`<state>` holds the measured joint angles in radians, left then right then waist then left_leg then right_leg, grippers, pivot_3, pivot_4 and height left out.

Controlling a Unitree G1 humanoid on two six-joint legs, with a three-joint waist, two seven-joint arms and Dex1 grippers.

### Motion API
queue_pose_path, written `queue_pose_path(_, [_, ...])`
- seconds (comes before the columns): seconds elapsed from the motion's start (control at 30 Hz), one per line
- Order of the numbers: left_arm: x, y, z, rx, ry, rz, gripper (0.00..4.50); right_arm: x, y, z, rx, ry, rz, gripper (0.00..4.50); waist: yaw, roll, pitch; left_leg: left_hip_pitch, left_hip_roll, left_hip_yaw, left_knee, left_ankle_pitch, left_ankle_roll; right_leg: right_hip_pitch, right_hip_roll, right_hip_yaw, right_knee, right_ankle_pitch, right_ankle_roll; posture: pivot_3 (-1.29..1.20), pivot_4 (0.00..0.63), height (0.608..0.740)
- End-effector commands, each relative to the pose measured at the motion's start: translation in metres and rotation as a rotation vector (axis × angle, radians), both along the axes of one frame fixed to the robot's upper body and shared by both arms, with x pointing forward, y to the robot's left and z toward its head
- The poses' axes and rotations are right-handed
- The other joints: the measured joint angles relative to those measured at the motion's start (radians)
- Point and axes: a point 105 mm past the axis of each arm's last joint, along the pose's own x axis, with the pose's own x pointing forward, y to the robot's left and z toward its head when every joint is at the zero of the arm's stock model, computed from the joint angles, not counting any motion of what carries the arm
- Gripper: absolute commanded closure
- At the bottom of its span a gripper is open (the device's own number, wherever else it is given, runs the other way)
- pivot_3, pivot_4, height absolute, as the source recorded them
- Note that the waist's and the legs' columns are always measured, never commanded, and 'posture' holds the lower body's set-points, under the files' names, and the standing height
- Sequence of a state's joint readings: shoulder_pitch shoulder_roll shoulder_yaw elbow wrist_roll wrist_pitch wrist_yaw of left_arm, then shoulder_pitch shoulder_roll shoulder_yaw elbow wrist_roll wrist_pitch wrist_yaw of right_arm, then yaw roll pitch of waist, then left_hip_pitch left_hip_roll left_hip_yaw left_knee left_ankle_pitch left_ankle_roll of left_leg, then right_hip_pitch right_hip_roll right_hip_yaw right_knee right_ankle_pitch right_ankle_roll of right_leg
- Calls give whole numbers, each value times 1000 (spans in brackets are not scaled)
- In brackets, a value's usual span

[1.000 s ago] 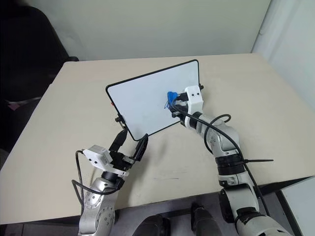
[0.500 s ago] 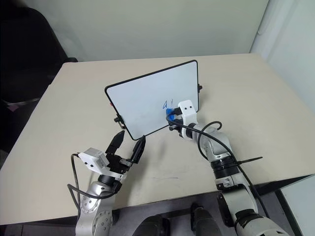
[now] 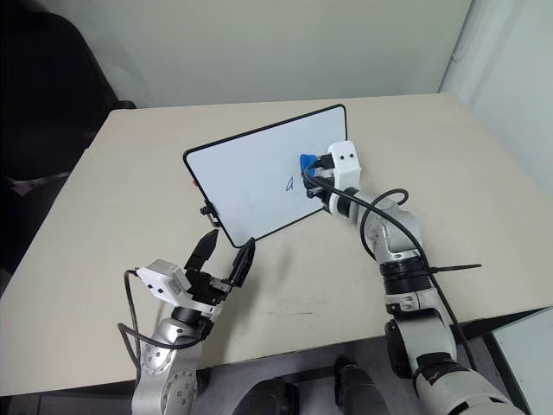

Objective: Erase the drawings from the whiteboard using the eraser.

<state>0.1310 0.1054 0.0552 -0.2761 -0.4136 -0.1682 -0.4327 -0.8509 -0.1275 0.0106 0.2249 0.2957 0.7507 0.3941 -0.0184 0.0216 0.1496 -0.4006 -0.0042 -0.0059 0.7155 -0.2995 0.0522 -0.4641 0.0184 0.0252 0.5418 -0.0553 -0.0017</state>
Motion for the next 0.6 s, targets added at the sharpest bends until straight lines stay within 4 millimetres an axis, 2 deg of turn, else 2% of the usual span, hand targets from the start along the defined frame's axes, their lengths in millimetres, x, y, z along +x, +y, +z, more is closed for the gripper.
queue_pose_path(0.03, [-4, -2, 13, -7, -50, -13, 0, -8, 14, -13, -36, 23, 49, 4190, 0, 0, 0, 0, 0, 0, 0, 0, 0, 0, 0, 0, 0, 0, 0, 0, 150, 740])
queue_pose_path(0.17, [-3, -1, 13, -3, -51, -12, 0, -19, 25, -28, -81, 58, 96, 4190, -1, 0, 0, 0, 0, 0, 0, 0, 0, 0, 0, 0, 0, 0, 0, 0, 150, 740])
queue_pose_path(0.23, [-3, -1, 13, -2, -51, -13, 0, -25, 31, -29, -92, 60, 127, 4190, -1, 0, 0, 0, 0, 0, 0, 0, 0, 0, 0, 0, 0, 0, 0, 0, 150, 740])
queue_pose_path(0.37, [-2, -1, 13, -3, -50, -10, 0, -27, 34, -14, -82, 29, 149, 4190, -1, 0, 0, 0, 0, 0, 0, 0, 0, 0, 0, 0, 0, 0, 0, 0, 150, 740])
queue_pose_path(0.5, [0, -2, 12, -7, -51, -13, 0, -26, 32, 15, -56, -39, 157, 4190, -2, 0, 0, 0, 0, 0, 0, 0, 0, 0, 0, 0, 0, 0, 0, 0, 150, 740])
queue_pose_path(0.6, [1, -3, 12, -10, -52, -14, 0, -20, 27, 29, -44, -68, 135, 4190, -2, 0, 0, 0, 0, 1, 0, 0, 0, 0, 0, 0, 0, 0, 0, 0, 150, 740])
